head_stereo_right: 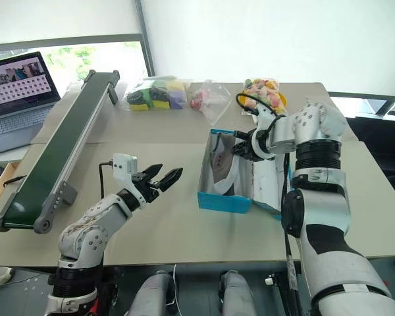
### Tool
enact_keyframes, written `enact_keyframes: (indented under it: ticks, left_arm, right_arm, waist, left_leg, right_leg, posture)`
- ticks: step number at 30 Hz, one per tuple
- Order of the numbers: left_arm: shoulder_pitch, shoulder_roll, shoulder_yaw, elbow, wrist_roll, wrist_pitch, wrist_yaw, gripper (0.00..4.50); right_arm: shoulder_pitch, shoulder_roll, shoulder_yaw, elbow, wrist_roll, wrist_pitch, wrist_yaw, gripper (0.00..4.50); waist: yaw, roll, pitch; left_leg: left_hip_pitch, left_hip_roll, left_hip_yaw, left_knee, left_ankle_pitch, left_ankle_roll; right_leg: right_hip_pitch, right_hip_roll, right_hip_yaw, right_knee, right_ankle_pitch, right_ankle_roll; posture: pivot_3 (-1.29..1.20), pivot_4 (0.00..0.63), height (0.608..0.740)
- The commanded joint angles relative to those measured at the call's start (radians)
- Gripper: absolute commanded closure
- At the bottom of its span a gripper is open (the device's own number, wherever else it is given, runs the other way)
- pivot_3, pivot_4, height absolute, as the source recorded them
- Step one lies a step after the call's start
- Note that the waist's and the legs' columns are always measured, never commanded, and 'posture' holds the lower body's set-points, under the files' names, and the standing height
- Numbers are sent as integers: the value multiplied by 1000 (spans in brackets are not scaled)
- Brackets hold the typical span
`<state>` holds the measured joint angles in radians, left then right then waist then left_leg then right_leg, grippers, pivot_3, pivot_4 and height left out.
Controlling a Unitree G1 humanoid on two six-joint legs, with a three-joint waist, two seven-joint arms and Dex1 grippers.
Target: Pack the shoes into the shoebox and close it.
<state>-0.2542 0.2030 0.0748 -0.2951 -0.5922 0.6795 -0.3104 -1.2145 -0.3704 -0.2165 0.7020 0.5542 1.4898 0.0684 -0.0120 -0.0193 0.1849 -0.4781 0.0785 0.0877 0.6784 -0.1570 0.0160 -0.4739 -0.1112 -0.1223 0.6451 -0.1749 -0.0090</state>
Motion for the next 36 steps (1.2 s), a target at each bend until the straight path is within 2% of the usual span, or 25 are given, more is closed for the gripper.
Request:
enact_keyframes:
  ticks: [1, 11, 13, 14, 19, 22, 23, 28, 36]
  left_arm:
    - [8, -10, 1, -16, 2, -23, -3, 11]
    - [23, -31, -7, -27, 10, -23, 4, 11]
    - [20, -25, -10, -25, 15, -23, -2, 0]
    - [18, -24, -10, -25, 15, -22, -3, 0]
    - [12, -19, -9, -20, 13, -21, -10, 0]
    - [1, -14, -11, -14, 12, -19, -14, 0]
    - [-2, -13, -11, -12, 12, -19, -16, 0]
    - [-15, -8, -14, 2, 13, -16, -30, 0]
    - [-57, 23, -38, 51, 16, -19, -106, 0]
  right_arm:
    - [-33, 15, 48, 69, -56, -60, 67, 4125]
    - [-22, 80, 107, 245, -187, -223, 154, 4125]
    - [-18, 87, 79, 258, -190, -252, 142, 3047]
    - [-17, 88, 61, 260, -188, -266, 131, 2961]
    - [-34, 87, 15, 248, -186, -277, 115, 1286]
    - [-53, 68, 12, 172, -190, -256, 115, 235]
    - [-55, 61, 9, 134, -186, -248, 113, 35]
    - [-8, 35, -85, -115, -147, -132, 56, 35]
    - [194, 37, -240, -631, -109, 105, 29, 35]
  waist:
    - [1, 0, 0]
    - [0, 0, 0]
    - [0, 0, 0]
    - [-2, 0, -1]
    - [0, 0, -1]
    - [4, 0, -1]
    - [6, 0, -1]
    - [13, 0, 0]
    - [21, 1, 0]
  left_leg:
    - [0, 0, 0, 0, 0, 0]
    - [1, 0, 0, 1, 0, 0]
    - [2, 0, -1, 2, -1, -1]
    - [2, 1, -1, 2, -1, -1]
    - [2, 1, -1, 2, -3, -6]
    - [2, 0, -1, 2, -3, -5]
    - [2, 0, -1, 2, -3, -5]
    - [0, -1, -1, 2, -3, -4]
    - [-1, -1, 0, -1, 0, 1]
  right_leg:
    - [0, 0, 0, 0, 0, 0]
    - [1, 0, 0, 1, 0, 0]
    - [2, 0, 0, 1, 0, 0]
    - [2, 0, 0, 1, 0, 0]
    - [2, 0, -1, 1, 0, 0]
    - [3, 0, -1, 1, 0, 0]
    - [3, 0, -1, 1, 0, 0]
    - [1, -1, -1, 1, 0, 0]
    - [0, -1, 0, 0, -1, 1]
  posture:
    - [0, 150, 681]
    - [0, 150, 681]
    - [0, 150, 681]
    - [0, 150, 681]
    - [0, 150, 681]
    - [0, 150, 681]
    - [0, 150, 681]
    - [0, 150, 681]
    - [0, 150, 681]
